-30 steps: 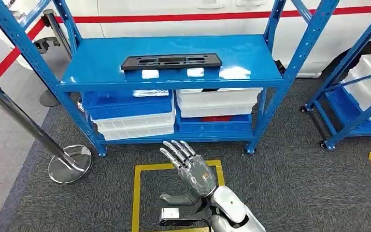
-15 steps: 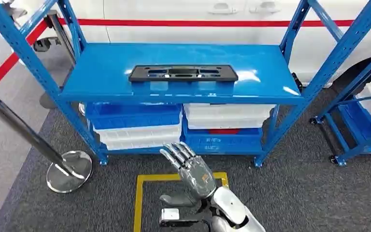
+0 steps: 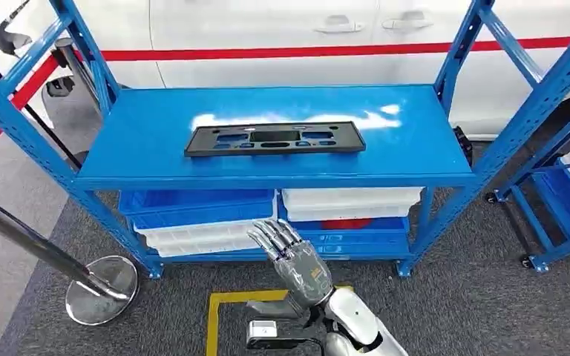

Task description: Take the parts from the cabinet and place them on the table.

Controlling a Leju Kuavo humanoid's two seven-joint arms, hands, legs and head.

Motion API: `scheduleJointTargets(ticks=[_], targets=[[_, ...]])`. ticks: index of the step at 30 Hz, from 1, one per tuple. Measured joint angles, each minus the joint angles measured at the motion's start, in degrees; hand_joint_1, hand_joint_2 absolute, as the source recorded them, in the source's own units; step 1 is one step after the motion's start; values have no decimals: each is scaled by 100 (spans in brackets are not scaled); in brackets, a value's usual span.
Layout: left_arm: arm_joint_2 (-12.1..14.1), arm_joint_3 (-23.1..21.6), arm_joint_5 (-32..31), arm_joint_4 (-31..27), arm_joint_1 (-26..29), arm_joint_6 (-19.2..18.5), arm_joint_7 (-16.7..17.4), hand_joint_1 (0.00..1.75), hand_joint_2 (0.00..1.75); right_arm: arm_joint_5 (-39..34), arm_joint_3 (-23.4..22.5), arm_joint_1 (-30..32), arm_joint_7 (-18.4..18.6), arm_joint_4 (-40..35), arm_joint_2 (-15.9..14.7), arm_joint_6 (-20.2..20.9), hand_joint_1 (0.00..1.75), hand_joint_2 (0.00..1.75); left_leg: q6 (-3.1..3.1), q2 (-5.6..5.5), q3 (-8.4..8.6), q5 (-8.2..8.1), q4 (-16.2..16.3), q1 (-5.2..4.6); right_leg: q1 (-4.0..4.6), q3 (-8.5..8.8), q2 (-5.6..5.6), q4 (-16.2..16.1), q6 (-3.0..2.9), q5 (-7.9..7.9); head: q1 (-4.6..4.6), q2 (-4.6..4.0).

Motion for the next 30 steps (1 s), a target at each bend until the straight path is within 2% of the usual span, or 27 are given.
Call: scheduleJointTargets(ticks=[1, 2, 3, 4, 5, 6, 7, 9, 10, 11, 12, 13, 14, 15, 16, 17, 19, 20, 21, 22, 24, 25, 26, 27, 29, 30], targets=[[0, 7, -7, 0, -14, -9, 2, 0, 0, -2, 0, 7, 2, 0, 0, -4, 0, 0, 88, -9, 62, -98, 65, -2, 6, 7, 6, -26, 40, -65, 2, 0], [0, 7, -13, 0, -18, -9, 9, 0, 0, -2, 0, 7, 0, -2, -7, -7, 0, 0, 121, -27, 88, -91, 50, -8, -2, 98, 1, -51, 73, -102, 0, 0], [-2, 7, -20, 0, -17, -9, 18, 0, 0, -4, 0, -9, 0, -4, -7, -11, 0, 0, 168, -20, 140, -127, 11, -13, 3, 112, -6, 5, 102, -44, 0, 0], [-13, 7, -22, 0, -14, -11, 22, 0, 0, -4, 0, -32, 0, -9, -7, -11, 0, 0, 188, -24, 223, -138, -17, 23, 25, 90, -10, 88, 119, -33, 0, 0], [-17, 7, -26, 0, -9, -11, 24, 0, 0, -7, 0, -31, 0, -18, -11, -13, 0, 0, 215, -20, 299, -172, -50, 31, 7, -10, -37, 350, 153, 28, 2, 0], [-15, 7, -28, 0, 1, -11, 26, 0, 0, -7, 0, -41, 0, -20, -13, -17, 0, 0, 246, -16, 359, -228, -71, 34, -13, -240, -72, 729, 218, 32, 0, 0], [-15, 7, -28, 0, 4, -11, 33, 0, 0, -7, 0, -37, 0, -18, -15, -17, 0, 0, 254, -14, 412, -284, -75, 34, -45, -535, -81, 1131, 248, -115, 2, 0], [-17, 7, -28, 0, 18, -11, 39, 0, 0, -7, 0, -15, 0, -18, -28, -17, 0, 0, 256, -20, 528, -411, -75, 35, -90, -1046, -89, 1661, 281, -597, 2, 0], [-17, 7, -28, 0, 27, -11, 39, 0, 0, -7, 0, -13, 0, -18, -33, -17, 0, 0, 254, -26, 613, -476, -75, 37, -104, -1200, -97, 1694, 292, -726, 2, 0], [-18, 7, -28, 0, 33, -9, 39, 0, 0, -7, 0, -14, 0, -18, -35, -15, 0, 0, 248, -33, 712, -548, -75, 38, -110, -1254, -108, 1536, 303, -677, 2, 0], [-17, 7, -28, 0, 39, -9, 39, 0, 0, -7, 0, -15, 0, -18, -35, -15, 0, 0, 238, -35, 824, -626, -76, 38, -110, -1226, -113, 1212, 302, -460, 2, 0], [-18, 7, -28, 0, 51, -9, 39, 0, 0, -7, 0, -15, 0, -18, -35, -15, 0, 0, 223, -35, 931, -704, -79, 38, -109, -1160, -113, 806, 288, -106, 2, 0], [-17, 7, -28, 0, 69, -9, 35, 0, 0, -7, 0, -12, 0, -18, -37, -15, 0, 0, 199, -28, 994, -773, -95, 38, -98, -1100, -114, 387, 247, 401, 2, 0], [-17, 13, -28, 7, 78, -13, 20, 0, 0, -2, 0, -1, 0, -15, -50, -20, 0, 0, 165, -34, 1105, -839, -48, 21, -68, -1138, -109, 153, 210, 829, 0, 0], [-18, 18, -26, 4, 73, -11, -11, 0, 0, 11, 2, -3, 0, -18, -61, -24, 0, 0, 120, -58, 1105, -875, -74, 11, -36, -1095, -107, 159, 173, 759, 9, 0], [-11, 20, -26, 4, 76, -18, -31, 0, 0, 31, 4, -8, 2, -39, -70, -33, 0, 0, 83, -61, 1110, -906, -121, 15, -25, -1075, -95, 157, 144, 825, 4, 0], [2, 33, -24, 4, 82, -20, -63, 0, 0, 70, 4, -55, 0, -111, -72, -44, 0, 0, 46, -64, 1118, -799, 41, 8, -81, -982, -72, 64, 77, 802, 9, 0], [13, 33, -22, 4, 82, -22, -66, 0, 0, 83, 4, -69, 0, -136, -74, -44, 0, 0, 24, -35, 1038, -816, 192, 15, -91, -917, -75, 11, 47, 786, 9, 0], [13, 35, -22, 4, 77, -22, -70, 0, 0, 101, 4, -86, 0, -166, -76, -50, 0, 0, -11, -25, 899, -921, 462, 16, -94, -868, -79, -12, 11, 763, 7, 0], [13, 37, -20, 4, 64, -22, -85, 0, 0, 105, 6, -99, 0, -188, -79, -50, 0, 0, -43, -25, 685, -1118, 807, 22, -93, -845, -80, -14, -14, 744, 9, 0], [13, 44, -18, 4, 25, -15, -94, 0, 0, 109, 7, -106, 0, -210, -94, -50, 0, 0, -96, -24, 183, -1521, 1557, 24, -81, -817, -80, -10, -33, 700, 7, 0], [13, 46, -17, 4, 12, -11, -101, 0, 0, 109, 7, -107, 0, -210, -109, -61, 0, 0, -112, -23, 18, -1532, 1714, 27, -78, -806, -79, -9, -35, 684, 7, 0], [13, 50, -15, 4, 4, -4, -101, 0, 0, 109, 13, -110, -2, -210, -129, -72, 0, 0, -119, -23, -1, -1401, 1613, 27, -78, -787, -72, -8, -32, 669, 7, 0], [13, 50, -15, 4, 5, -4, -101, 0, 0, 109, 20, -117, -4, -210, -149, -87, 0, 0, -117, -23, 95, -1139, 1274, 29, -79, -759, -63, -8, -24, 652, 7, 0], [15, 50, -22, 4, 32, -4, -98, 0, 0, 114, 39, -155, -4, -216, -181, -120, 0, 0, -112, -16, 482, -515, 285, 45, -80, -688, -45, -6, 8, 618, 7, 0], [15, 50, -24, 7, 47, -5, -98, 0, 0, 122, 50, -187, -2, -223, -203, -133, 0, 175, -77, 19, 569, -428, -25, 38, -50, -670, -41, 4, 36, 600, 7, 0]])
